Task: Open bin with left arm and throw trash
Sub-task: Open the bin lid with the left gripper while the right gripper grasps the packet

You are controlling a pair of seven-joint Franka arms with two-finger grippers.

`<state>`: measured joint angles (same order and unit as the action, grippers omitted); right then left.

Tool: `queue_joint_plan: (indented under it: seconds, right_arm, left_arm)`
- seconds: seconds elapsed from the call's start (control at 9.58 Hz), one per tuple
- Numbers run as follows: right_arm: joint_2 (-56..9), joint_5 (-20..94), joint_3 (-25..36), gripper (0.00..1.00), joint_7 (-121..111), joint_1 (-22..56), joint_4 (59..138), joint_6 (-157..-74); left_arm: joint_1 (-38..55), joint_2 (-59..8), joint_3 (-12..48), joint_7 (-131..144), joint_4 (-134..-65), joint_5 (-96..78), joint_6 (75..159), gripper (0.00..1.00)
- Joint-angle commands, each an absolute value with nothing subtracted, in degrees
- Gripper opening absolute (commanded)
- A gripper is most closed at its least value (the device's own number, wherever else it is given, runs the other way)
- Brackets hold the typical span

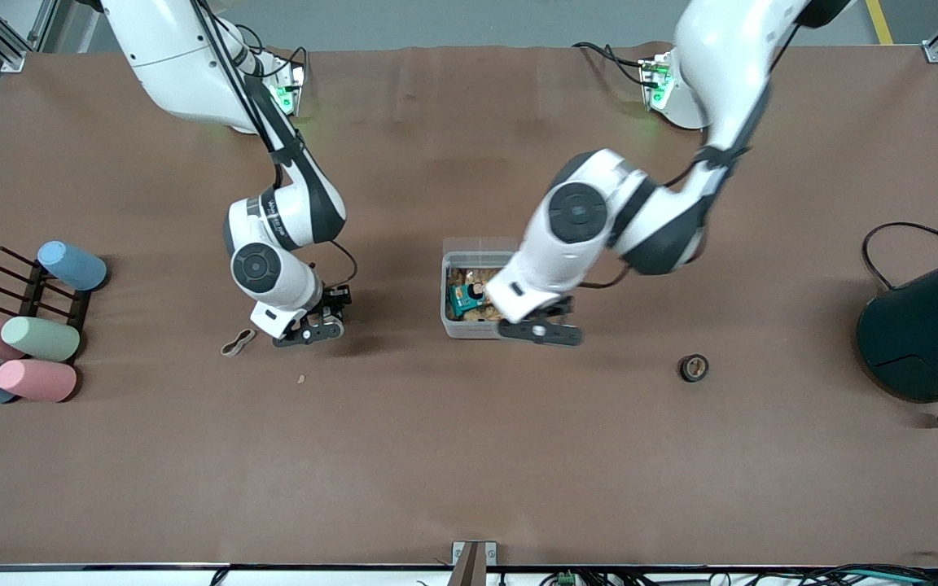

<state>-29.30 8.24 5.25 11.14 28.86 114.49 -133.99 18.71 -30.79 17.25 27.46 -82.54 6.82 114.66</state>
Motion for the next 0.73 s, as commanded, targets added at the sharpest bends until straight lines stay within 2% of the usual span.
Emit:
queue_joint_plan:
  seconds: [0.0,0.1,0.21,0.42,0.63]
  right_arm:
    - [-28.57,8.88,5.71,0.00,14.50,30.06,114.35,-133.07]
    - [-28.13,8.88,5.71,0.00,17.03,30.06,113.39,-132.63]
    - [-27.86,8.88,5.63,0.00,22.27,30.32,110.07,-130.89]
    - [-27.69,8.88,5.62,0.00,33.44,33.64,100.33,-125.28]
    - [-28.30,9.05,5.62,0.00,41.45,37.25,92.93,-124.72]
  left_arm:
    - [9.89,-29.26,17.40,16.14,-86.73,7.56,111.71,0.26]
    - [4.97,-30.31,17.40,14.43,-88.66,8.69,113.10,0.69]
    - [2.14,-31.80,17.58,11.37,-89.46,13.05,113.72,1.00]
    - [-3.39,-37.15,17.66,8.80,-90.08,15.47,115.12,1.00]
    - [-6.66,-37.18,17.84,8.35,-96.47,15.38,122.56,1.00]
